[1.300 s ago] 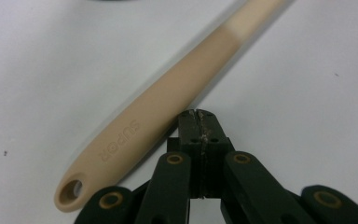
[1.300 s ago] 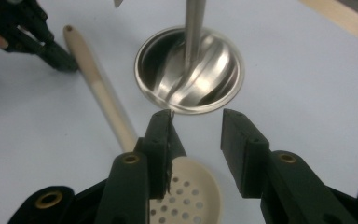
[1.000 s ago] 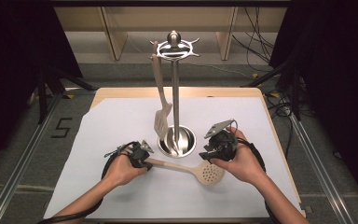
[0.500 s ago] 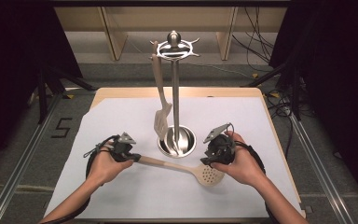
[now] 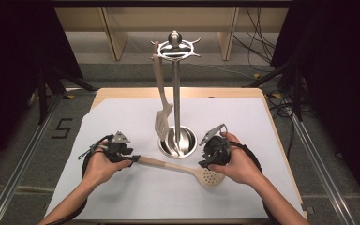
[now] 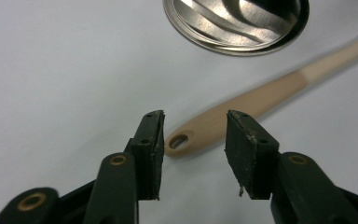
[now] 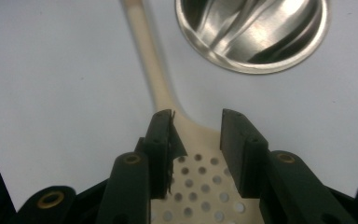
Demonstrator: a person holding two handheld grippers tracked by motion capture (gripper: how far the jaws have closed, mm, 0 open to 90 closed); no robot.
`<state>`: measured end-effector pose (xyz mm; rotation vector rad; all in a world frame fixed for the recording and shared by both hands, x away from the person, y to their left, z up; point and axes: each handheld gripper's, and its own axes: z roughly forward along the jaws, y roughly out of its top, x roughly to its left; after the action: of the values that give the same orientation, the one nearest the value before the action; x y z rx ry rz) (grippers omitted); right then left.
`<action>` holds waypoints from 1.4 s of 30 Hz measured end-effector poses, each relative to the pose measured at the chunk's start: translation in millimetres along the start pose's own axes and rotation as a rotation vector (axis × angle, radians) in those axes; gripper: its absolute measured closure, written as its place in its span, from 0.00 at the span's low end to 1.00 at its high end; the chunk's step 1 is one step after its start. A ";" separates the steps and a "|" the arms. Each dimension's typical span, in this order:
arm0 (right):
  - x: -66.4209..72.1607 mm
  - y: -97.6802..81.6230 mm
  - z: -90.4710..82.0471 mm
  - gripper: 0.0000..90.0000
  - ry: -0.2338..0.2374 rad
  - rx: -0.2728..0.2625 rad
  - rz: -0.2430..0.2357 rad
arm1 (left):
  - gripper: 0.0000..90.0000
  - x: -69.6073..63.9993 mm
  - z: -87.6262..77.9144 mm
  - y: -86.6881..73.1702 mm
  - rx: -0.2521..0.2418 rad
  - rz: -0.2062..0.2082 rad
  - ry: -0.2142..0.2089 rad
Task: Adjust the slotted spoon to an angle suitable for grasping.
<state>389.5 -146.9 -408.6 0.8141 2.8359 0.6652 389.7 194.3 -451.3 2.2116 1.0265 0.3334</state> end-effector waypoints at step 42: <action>21.4 59.7 82.6 0.88 0.048 0.412 -0.293 | 0.60 8.6 -6.3 -10.4 -0.018 -0.051 -0.011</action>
<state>418.6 -59.0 -456.0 0.4095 3.0906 0.0616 386.3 208.6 -453.9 2.1644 1.0680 0.3058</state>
